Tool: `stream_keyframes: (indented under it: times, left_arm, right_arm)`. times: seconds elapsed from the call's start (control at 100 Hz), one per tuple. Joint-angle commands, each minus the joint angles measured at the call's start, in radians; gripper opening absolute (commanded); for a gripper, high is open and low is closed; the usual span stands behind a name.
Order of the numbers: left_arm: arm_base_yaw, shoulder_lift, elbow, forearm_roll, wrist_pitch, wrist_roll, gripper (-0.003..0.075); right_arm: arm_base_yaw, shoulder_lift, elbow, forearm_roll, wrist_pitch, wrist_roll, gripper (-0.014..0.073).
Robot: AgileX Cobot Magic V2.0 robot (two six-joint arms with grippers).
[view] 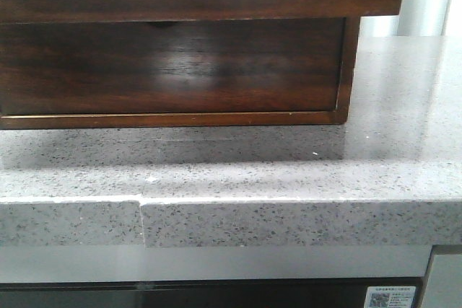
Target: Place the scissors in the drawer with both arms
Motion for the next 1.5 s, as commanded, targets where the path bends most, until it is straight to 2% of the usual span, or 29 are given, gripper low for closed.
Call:
stream_keyframes:
  times: [0.0,0.34,0.48,0.57,0.73,0.89,0.92,1.15,1.32,1.49]
  left_arm:
    - [-0.007,0.013,-0.027,-0.006,-0.081,-0.006,-0.0022]
    - [-0.007,0.013,0.011,-0.006,-0.103,-0.006,-0.0022]
    - [0.026,0.011,0.045,0.154,-0.105,-0.006,-0.0022]
    - [0.062,0.011,0.054,0.154,-0.135,-0.006,-0.0022]
    - [0.155,0.008,0.084,0.094,-0.228,-0.006,-0.0022]
    - [0.298,-0.039,0.184,0.072,-0.476,-0.006,-0.0022]
    - [0.326,-0.056,0.178,0.069,-0.441,-0.006,-0.0022]
    - [0.514,-0.130,0.180,-0.015,-0.437,-0.006,-0.0022]
    - [0.642,-0.130,0.180,-0.125,-0.323,-0.005,-0.0022]
    - [0.775,-0.130,0.180,-0.118,-0.238,0.005,-0.0022]
  right_arm:
    - [-0.001,0.006,-0.026,0.012,-0.071,0.002,-0.0061]
    - [-0.001,0.006,-0.026,0.012,-0.071,0.002,-0.0061]
    - [-0.001,0.006,-0.026,0.012,-0.071,0.002,-0.0061]
    - [-0.001,0.006,-0.026,0.012,-0.070,0.002,-0.0061]
    - [-0.001,0.006,-0.026,0.012,-0.070,0.002,-0.0061]
    - [-0.001,0.006,-0.026,0.012,-0.070,0.002,-0.0061]
    - [-0.001,0.006,-0.026,0.012,-0.070,0.002,-0.0061]
    - [-0.001,0.006,-0.026,0.012,-0.068,0.002,-0.0061]
    - [-0.001,0.006,-0.026,0.012,-0.068,0.002,-0.0061]
    - [-0.001,0.006,-0.026,0.012,-0.068,0.002,-0.0061]
